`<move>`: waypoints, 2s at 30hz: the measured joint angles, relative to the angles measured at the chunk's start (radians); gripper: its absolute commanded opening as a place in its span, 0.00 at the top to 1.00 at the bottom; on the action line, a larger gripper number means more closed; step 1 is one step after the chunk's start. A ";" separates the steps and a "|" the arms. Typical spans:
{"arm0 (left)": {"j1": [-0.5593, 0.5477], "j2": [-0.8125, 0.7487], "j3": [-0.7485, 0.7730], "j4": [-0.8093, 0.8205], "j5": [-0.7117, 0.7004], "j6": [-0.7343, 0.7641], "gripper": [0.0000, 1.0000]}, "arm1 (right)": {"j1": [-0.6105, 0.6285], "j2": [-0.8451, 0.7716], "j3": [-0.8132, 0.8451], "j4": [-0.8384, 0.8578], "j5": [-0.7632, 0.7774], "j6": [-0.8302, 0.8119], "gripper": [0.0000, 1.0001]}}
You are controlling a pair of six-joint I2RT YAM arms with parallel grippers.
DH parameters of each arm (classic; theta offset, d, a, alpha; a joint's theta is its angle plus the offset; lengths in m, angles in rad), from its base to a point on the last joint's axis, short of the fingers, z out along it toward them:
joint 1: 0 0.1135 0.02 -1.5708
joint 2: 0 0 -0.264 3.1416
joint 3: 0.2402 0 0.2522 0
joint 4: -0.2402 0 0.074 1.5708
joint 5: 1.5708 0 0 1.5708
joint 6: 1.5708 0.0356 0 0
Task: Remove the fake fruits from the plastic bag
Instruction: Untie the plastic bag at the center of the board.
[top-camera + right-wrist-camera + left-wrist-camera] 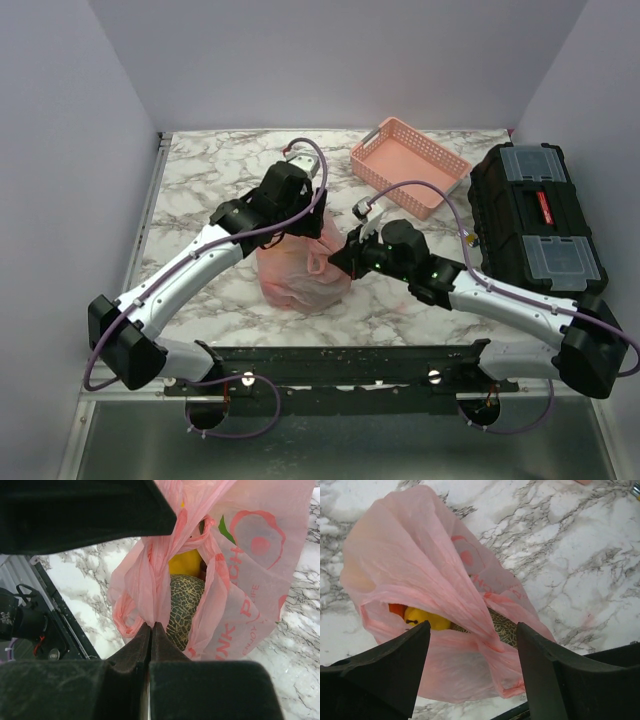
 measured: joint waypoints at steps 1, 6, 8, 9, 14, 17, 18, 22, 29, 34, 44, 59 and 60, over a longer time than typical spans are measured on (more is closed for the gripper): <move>0.000 -0.006 -0.018 0.004 -0.016 -0.026 0.32 | 0.000 -0.001 0.000 0.000 0.000 0.000 0.99; 0.001 -0.050 -0.106 0.041 -0.082 -0.167 0.41 | 0.000 -0.002 0.000 0.000 0.000 0.000 0.99; 0.009 -0.052 -0.116 0.069 -0.080 -0.210 0.50 | 0.000 -0.004 0.000 0.000 -0.001 0.000 0.99; 0.011 -0.050 -0.117 0.084 -0.076 -0.225 0.54 | 0.000 -0.006 -0.001 0.000 -0.001 0.000 0.99; 0.054 -0.019 -0.116 0.144 -0.012 -0.277 0.72 | 0.000 -0.025 -0.006 0.001 -0.003 0.004 0.99; 0.078 0.008 -0.116 0.164 0.037 -0.290 0.85 | 0.000 -0.034 -0.018 0.005 -0.005 0.006 0.99; 0.088 0.013 -0.116 0.170 0.056 -0.290 0.90 | 0.000 -0.035 -0.021 0.006 -0.005 0.009 0.99; 0.129 0.014 -0.110 0.180 0.122 -0.281 1.00 | 0.000 -0.039 -0.036 0.010 -0.008 0.019 0.99; 0.299 -0.027 -0.084 0.193 0.219 -0.251 1.00 | 0.000 -0.041 -0.064 0.016 -0.021 0.033 0.99; 0.381 -0.079 -0.080 0.192 0.226 -0.196 1.00 | 0.000 -0.039 -0.077 0.021 -0.037 0.050 0.99; 0.397 -0.128 -0.130 0.172 0.203 -0.085 1.00 | 0.000 0.026 -0.045 0.027 -0.058 0.064 0.79; 0.400 -0.183 -0.167 0.206 0.220 -0.075 1.00 | 0.002 0.183 0.216 -0.010 -0.076 -0.002 0.22; 0.400 -0.185 -0.169 0.207 0.220 -0.075 1.00 | 0.005 0.195 0.241 -0.022 -0.067 -0.014 0.21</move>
